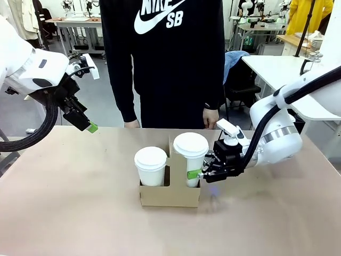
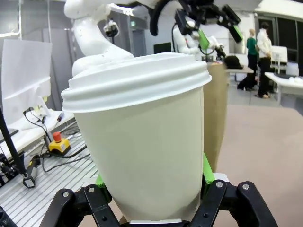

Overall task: Pour a drink into a cup and package it in a carrier.
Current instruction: Insert the held 600 ml Paper Cup into the Cup Carrier.

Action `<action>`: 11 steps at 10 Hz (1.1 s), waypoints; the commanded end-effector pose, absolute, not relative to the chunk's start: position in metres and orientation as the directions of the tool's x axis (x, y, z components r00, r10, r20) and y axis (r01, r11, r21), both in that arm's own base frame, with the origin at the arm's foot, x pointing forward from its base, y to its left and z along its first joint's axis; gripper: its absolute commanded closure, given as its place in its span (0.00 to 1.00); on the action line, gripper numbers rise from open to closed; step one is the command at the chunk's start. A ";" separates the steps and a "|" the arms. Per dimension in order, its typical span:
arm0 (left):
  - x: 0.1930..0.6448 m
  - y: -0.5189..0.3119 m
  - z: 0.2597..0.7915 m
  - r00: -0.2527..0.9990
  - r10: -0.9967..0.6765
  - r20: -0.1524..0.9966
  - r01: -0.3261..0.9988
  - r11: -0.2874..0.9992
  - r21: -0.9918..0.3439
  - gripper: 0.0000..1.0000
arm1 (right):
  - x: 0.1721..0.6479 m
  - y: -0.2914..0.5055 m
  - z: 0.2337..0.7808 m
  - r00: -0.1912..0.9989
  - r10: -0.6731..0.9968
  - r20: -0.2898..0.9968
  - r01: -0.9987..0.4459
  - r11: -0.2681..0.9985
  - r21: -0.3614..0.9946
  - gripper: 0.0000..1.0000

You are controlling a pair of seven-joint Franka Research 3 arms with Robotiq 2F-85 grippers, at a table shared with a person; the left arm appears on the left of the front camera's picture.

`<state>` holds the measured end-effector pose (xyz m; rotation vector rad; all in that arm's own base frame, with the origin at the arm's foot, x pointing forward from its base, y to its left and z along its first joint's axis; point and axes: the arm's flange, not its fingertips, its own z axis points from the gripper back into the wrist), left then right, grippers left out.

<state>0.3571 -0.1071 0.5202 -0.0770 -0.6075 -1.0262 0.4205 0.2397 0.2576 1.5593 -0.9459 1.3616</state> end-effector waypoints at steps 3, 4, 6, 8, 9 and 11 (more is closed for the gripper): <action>0.355 -0.108 0.521 0.382 -0.767 0.515 0.813 0.544 0.208 0.00 | 0.430 0.245 0.234 0.203 0.038 0.978 -0.911 -0.358 0.203 0.20; 0.355 -0.108 0.521 0.382 -0.767 0.515 0.813 0.544 0.208 0.00 | 0.430 0.244 0.229 0.193 0.043 0.980 -0.910 -0.366 0.195 0.20; 0.355 -0.108 0.521 0.382 -0.767 0.515 0.813 0.544 0.208 0.00 | 0.430 0.243 0.226 0.165 0.038 0.986 -0.915 -0.367 0.167 0.20; 0.355 -0.108 0.521 0.382 -0.767 0.515 0.813 0.544 0.208 0.00 | 0.428 0.241 0.230 0.115 0.056 0.992 -0.920 -0.371 0.128 0.00; 0.355 -0.108 0.521 0.382 -0.767 0.515 0.813 0.544 0.208 0.00 | 0.428 0.237 0.234 0.100 0.069 0.993 -0.924 -0.363 0.118 0.00; 0.355 -0.108 0.521 0.382 -0.767 0.515 0.813 0.544 0.208 0.00 | 0.428 0.222 0.245 0.075 0.109 0.991 -0.935 -0.339 0.108 0.00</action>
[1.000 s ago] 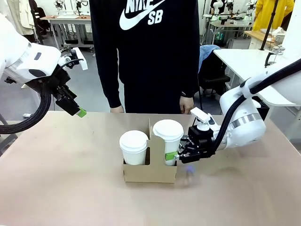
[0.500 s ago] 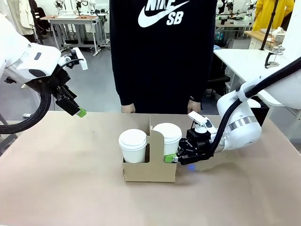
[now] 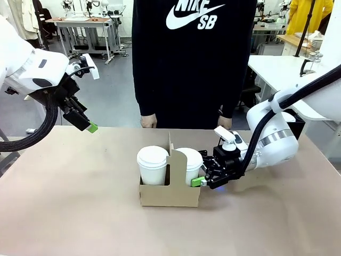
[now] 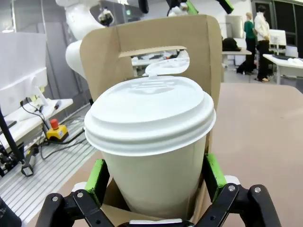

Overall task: Pour a drink into a cup and package it in a carrier.
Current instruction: Insert the held 600 ml Paper Cup into the Cup Carrier.

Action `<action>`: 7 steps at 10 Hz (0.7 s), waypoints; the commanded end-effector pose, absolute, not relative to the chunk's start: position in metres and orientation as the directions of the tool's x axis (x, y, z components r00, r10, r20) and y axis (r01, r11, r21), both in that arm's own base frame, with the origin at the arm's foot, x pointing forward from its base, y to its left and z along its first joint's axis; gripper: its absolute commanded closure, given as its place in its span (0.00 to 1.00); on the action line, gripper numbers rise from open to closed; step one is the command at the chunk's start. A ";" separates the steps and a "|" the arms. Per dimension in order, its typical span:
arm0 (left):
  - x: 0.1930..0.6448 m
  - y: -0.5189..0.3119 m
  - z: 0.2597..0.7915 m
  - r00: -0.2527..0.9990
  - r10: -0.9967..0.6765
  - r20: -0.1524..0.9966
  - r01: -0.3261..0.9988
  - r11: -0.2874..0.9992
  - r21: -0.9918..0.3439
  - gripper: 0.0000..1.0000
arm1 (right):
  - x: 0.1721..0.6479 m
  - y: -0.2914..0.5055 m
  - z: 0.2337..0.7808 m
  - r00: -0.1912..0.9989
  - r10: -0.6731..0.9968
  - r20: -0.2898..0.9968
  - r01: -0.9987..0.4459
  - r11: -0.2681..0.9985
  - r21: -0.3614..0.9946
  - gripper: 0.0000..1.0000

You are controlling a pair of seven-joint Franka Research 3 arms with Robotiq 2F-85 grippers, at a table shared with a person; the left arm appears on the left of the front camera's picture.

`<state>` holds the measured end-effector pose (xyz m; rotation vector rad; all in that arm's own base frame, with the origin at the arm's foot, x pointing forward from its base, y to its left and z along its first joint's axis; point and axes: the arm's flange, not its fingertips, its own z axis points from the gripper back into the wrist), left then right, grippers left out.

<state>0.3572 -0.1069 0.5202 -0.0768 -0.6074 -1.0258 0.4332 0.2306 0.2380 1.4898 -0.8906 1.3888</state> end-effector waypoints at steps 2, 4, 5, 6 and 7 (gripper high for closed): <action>0.355 -0.108 0.521 0.382 -0.767 0.515 0.813 0.544 0.208 0.00 | 0.428 0.208 0.255 0.052 0.150 0.987 -0.947 -0.306 0.097 0.00; 0.355 -0.108 0.521 0.382 -0.767 0.515 0.813 0.544 0.208 0.00 | 0.430 0.189 0.269 0.041 0.164 0.986 -0.958 -0.272 0.086 0.00; 0.355 -0.108 0.521 0.382 -0.767 0.515 0.813 0.544 0.208 0.00 | 0.431 0.179 0.275 0.049 0.173 0.984 -0.963 -0.252 0.092 0.00; 0.355 -0.108 0.521 0.382 -0.767 0.515 0.813 0.544 0.208 0.00 | 0.432 0.162 0.285 0.056 0.186 0.981 -0.973 -0.212 0.096 0.00; 0.355 -0.108 0.521 0.382 -0.767 0.515 0.813 0.544 0.208 0.00 | 0.431 0.140 0.297 0.084 0.228 0.970 -0.986 -0.125 0.114 0.00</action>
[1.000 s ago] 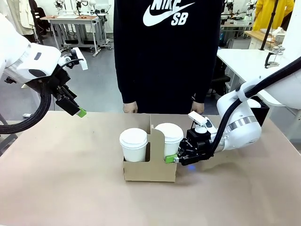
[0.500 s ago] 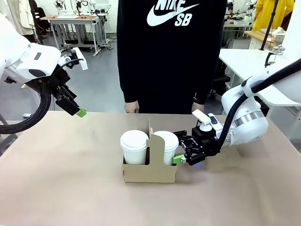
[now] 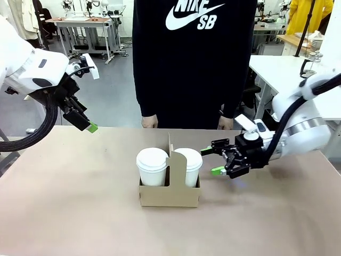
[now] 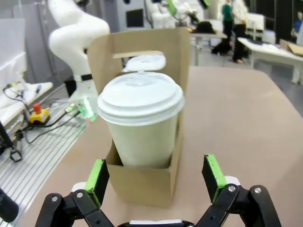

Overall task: Pour a drink into a cup and package it in a carrier.
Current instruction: Insert the held 600 ml Paper Cup into the Cup Carrier.

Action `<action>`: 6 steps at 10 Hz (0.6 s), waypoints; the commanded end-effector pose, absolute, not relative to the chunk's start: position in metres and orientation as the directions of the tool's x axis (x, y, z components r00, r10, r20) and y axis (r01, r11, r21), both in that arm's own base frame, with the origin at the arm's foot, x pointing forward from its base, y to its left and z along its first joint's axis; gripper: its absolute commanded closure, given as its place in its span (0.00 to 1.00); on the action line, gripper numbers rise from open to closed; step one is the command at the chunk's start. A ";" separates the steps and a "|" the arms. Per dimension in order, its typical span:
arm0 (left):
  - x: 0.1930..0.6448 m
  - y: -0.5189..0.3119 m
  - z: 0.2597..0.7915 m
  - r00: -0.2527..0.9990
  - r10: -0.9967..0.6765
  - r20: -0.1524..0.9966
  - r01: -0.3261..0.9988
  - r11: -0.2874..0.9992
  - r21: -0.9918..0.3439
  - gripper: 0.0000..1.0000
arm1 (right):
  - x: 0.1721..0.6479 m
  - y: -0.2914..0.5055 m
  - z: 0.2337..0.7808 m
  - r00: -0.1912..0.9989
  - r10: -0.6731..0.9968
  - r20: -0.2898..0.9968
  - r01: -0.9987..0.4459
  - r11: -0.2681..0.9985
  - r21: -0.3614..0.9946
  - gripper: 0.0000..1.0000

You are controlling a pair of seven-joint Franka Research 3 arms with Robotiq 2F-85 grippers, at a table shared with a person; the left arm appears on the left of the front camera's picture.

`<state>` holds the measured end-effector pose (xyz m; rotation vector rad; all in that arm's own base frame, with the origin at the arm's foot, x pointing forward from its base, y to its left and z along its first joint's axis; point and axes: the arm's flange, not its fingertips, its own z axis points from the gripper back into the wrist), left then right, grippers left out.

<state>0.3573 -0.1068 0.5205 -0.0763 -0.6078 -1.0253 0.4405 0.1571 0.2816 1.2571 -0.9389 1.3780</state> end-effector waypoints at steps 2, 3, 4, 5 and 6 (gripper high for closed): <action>0.355 -0.108 0.521 0.382 -0.767 0.515 0.813 0.544 0.208 0.00 | 0.409 0.091 0.335 0.198 0.334 0.922 -0.973 0.178 0.144 0.00; 0.355 -0.108 0.521 0.382 -0.767 0.515 0.813 0.544 0.208 0.00 | 0.399 0.073 0.346 0.276 0.375 0.885 -0.937 0.311 0.161 0.00; 0.355 -0.108 0.521 0.382 -0.767 0.515 0.813 0.544 0.208 0.00 | 0.390 0.060 0.354 0.337 0.392 0.856 -0.903 0.394 0.175 0.00; 0.355 -0.108 0.521 0.382 -0.767 0.515 0.813 0.544 0.208 0.00 | 0.379 0.048 0.362 0.353 0.378 0.856 -0.886 0.430 0.175 0.00; 0.355 -0.108 0.521 0.382 -0.767 0.515 0.813 0.544 0.208 0.00 | 0.371 0.041 0.365 0.362 0.371 0.855 -0.876 0.450 0.176 0.00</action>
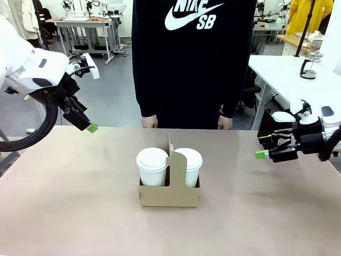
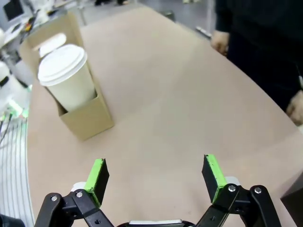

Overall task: Pour a drink into a cup and package it in a carrier.
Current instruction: Insert the held 600 ml Paper Cup into the Cup Carrier.

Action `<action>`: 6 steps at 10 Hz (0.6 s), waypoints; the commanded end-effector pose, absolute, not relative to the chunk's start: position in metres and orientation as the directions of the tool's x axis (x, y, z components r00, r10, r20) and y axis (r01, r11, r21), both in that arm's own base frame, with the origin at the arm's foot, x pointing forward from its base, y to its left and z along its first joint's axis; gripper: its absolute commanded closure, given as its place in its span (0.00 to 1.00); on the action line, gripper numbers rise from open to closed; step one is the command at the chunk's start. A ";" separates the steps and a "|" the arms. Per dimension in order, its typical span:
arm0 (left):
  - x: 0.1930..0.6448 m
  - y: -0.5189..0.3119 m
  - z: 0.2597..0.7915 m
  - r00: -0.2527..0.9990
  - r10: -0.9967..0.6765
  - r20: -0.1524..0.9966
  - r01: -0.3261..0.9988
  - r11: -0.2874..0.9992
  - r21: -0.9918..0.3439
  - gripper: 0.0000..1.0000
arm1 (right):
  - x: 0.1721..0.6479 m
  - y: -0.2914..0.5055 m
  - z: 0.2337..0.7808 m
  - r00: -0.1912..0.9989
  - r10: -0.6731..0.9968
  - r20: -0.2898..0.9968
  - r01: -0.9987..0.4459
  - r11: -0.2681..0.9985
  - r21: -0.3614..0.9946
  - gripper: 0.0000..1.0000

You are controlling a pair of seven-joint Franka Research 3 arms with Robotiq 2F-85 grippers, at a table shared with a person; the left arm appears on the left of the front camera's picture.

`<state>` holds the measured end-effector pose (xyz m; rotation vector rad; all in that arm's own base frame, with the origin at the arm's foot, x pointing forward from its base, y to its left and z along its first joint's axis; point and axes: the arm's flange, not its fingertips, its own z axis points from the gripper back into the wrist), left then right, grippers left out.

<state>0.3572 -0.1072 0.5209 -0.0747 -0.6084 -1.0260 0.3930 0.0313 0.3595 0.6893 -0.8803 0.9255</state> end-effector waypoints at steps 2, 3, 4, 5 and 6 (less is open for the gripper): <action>0.355 -0.108 0.521 0.382 -0.767 0.515 0.813 0.544 0.208 0.00 | 0.363 0.037 0.363 0.368 0.364 0.855 -0.869 0.461 0.179 0.00; 0.355 -0.108 0.521 0.382 -0.767 0.515 0.813 0.544 0.208 0.00 | 0.364 0.035 0.360 0.383 0.368 0.848 -0.857 0.485 0.177 0.00; 0.355 -0.108 0.521 0.382 -0.767 0.515 0.813 0.544 0.208 0.00 | 0.365 0.036 0.360 0.377 0.376 0.846 -0.844 0.516 0.147 0.00; 0.355 -0.108 0.521 0.382 -0.767 0.515 0.813 0.544 0.208 0.00 | 0.393 0.033 0.365 0.353 0.364 0.862 -0.871 0.464 0.161 0.00; 0.355 -0.108 0.521 0.382 -0.767 0.515 0.813 0.544 0.208 0.00 | 0.393 0.033 0.365 0.353 0.364 0.862 -0.871 0.464 0.161 0.00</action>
